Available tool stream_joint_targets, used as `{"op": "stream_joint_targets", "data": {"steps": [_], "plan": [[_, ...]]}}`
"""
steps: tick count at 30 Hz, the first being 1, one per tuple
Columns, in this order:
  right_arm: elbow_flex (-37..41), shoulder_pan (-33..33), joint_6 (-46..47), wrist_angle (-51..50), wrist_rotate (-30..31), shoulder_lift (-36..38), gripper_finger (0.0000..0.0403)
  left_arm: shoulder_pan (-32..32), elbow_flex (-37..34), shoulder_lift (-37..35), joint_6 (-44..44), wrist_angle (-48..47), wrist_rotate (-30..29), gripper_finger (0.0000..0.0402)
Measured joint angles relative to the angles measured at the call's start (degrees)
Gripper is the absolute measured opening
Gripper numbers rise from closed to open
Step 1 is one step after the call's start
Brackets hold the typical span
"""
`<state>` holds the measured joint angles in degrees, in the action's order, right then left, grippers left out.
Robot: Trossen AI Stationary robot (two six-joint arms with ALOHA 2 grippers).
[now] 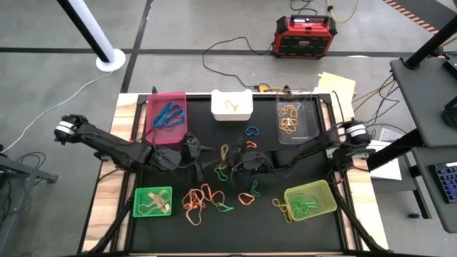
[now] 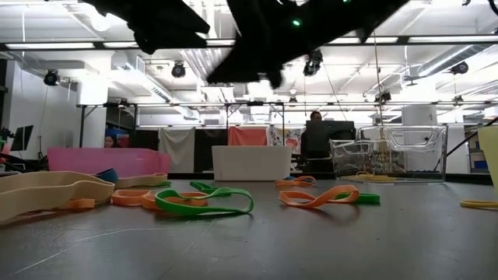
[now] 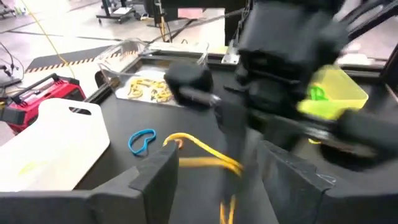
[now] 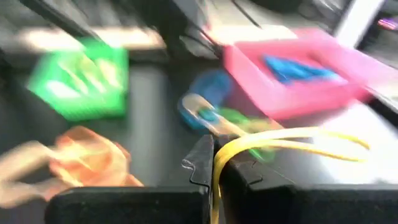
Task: Sort rubber bands into baskets
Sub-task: Put the yellow rubber band into the transparent bin, then put the light yellow rubber band into the green bin
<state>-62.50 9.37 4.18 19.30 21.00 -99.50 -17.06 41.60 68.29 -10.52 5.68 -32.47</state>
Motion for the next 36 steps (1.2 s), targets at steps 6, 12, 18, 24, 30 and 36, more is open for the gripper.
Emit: {"op": "stream_joint_targets", "data": {"steps": [6,12,18,24,30,36], "plan": [[0.0,-4.5,3.7,-38.3,27.0,14.1,0.0009,-0.1,0.0,-5.9,-4.0,-8.1,1.2,0.021],[0.6,-18.0,31.5,-68.3,32.1,26.2,0.0009,-0.1,0.0,-8.2,-10.3,-14.6,7.9,0.0208],[4.0,-31.8,37.2,-69.6,22.3,28.6,0.0014,-0.1,0.0,-5.4,-12.0,-14.8,8.0,0.0208],[5.5,-37.8,31.8,-68.2,17.6,25.3,0.0063,-0.1,0.0,-3.8,-15.3,-16.9,9.9,0.0208],[5.5,-37.7,30.5,-68.0,17.5,23.3,0.0137,-0.4,4.9,-3.3,-24.7,-32.7,16.9,0.0208],[5.4,-33.1,30.5,-67.6,16.5,26.3,0.0187,-3.5,8.9,0.9,-33.0,-40.0,25.3,0.0208]]}}
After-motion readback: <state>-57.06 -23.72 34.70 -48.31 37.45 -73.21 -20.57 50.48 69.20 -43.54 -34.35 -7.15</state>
